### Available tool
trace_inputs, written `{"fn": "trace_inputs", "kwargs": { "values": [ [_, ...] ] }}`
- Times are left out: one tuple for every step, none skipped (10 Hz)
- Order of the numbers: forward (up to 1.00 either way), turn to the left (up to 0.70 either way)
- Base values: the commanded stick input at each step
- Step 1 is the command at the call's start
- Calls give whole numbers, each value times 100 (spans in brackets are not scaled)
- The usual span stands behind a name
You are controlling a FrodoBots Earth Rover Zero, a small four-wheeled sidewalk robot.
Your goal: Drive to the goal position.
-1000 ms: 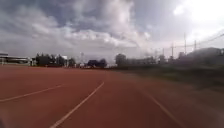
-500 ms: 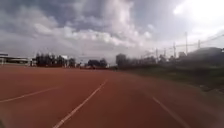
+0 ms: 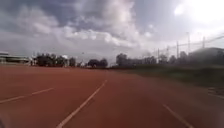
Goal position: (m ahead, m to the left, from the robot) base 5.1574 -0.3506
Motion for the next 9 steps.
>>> {"fn": "trace_inputs", "kwargs": {
  "values": [
    [70,0],
    [70,0],
    [70,0],
    [70,0],
    [70,0],
    [70,0],
    [70,0],
    [70,0],
    [70,0]
  ]
}}
